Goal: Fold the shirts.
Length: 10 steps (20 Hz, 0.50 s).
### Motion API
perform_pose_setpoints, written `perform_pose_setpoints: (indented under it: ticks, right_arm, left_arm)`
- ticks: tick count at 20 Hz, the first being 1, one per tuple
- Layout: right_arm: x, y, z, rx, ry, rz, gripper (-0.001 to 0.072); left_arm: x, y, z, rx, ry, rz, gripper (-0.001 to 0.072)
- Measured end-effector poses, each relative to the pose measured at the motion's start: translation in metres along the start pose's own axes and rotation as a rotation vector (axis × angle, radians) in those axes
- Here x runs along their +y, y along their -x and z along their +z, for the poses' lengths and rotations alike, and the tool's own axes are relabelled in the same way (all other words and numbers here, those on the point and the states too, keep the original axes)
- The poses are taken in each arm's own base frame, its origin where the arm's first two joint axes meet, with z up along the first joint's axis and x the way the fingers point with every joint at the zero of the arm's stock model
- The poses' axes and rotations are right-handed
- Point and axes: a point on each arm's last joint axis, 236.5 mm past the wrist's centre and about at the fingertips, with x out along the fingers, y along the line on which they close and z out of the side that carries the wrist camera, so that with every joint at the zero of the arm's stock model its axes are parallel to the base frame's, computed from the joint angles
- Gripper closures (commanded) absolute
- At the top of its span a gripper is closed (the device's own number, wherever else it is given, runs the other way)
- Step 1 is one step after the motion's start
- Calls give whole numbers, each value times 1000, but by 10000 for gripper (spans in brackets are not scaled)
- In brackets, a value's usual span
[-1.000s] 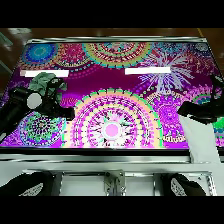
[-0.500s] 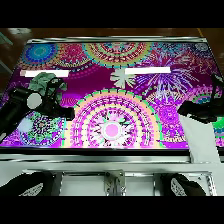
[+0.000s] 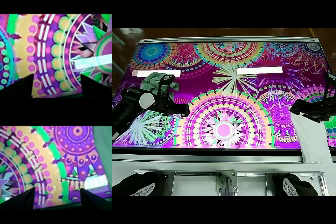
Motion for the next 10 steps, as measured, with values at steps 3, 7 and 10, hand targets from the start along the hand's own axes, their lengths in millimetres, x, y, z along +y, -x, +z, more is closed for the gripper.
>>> perform_pose_setpoints:
  ticks: [3,7,10]
  right_arm:
    - [0,0,6,-24,20,-1,29]
    - [0,0,12,-49,38,-3,30]
    - [0,0,15,-62,43,-1,30]
  left_arm:
    - [37,3,44,-89,71,58,1]
    - [139,13,117,-180,269,165,1]
    - [218,-1,140,-170,414,229,0]
